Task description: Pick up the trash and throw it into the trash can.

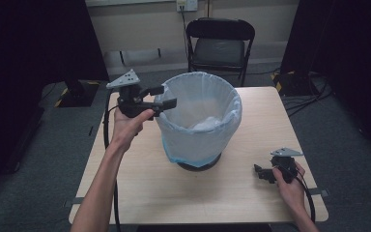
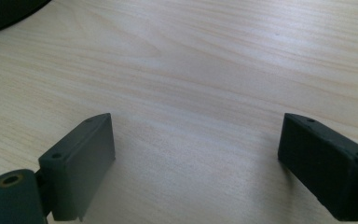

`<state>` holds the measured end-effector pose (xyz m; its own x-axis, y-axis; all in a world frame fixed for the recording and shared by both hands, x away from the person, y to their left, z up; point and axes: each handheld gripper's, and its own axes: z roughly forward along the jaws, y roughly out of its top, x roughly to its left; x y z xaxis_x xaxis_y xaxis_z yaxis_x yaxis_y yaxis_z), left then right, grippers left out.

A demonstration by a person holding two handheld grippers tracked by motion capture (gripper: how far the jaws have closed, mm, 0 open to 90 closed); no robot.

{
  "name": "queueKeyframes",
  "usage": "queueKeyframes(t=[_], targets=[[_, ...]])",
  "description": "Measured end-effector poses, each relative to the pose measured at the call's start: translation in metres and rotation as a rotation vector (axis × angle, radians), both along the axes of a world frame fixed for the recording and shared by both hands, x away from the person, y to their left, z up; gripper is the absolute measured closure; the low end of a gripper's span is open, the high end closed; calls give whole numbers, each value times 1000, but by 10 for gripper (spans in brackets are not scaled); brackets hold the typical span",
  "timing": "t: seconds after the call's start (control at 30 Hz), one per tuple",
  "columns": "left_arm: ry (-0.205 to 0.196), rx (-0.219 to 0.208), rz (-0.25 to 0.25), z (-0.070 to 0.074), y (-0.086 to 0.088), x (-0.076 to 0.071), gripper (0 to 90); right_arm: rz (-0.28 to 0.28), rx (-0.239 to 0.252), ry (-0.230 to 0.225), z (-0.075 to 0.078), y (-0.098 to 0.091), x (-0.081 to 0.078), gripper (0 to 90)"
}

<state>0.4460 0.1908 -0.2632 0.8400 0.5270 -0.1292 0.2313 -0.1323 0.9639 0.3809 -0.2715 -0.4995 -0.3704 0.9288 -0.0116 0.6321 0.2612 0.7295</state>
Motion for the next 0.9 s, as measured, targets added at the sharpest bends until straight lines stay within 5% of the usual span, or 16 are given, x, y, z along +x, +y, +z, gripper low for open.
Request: queueKeyframes(t=[0.37, 0.8, 0.9], targets=[[-33, 46, 111, 1, 32, -17, 180, 0, 0, 0, 0, 0, 0, 101], [-37, 36, 178, -27, 60, -50, 157, 0, 0, 0, 0, 0, 0, 101], [-21, 82, 213, -35, 65, -55, 156, 0, 0, 0, 0, 0, 0, 101]])
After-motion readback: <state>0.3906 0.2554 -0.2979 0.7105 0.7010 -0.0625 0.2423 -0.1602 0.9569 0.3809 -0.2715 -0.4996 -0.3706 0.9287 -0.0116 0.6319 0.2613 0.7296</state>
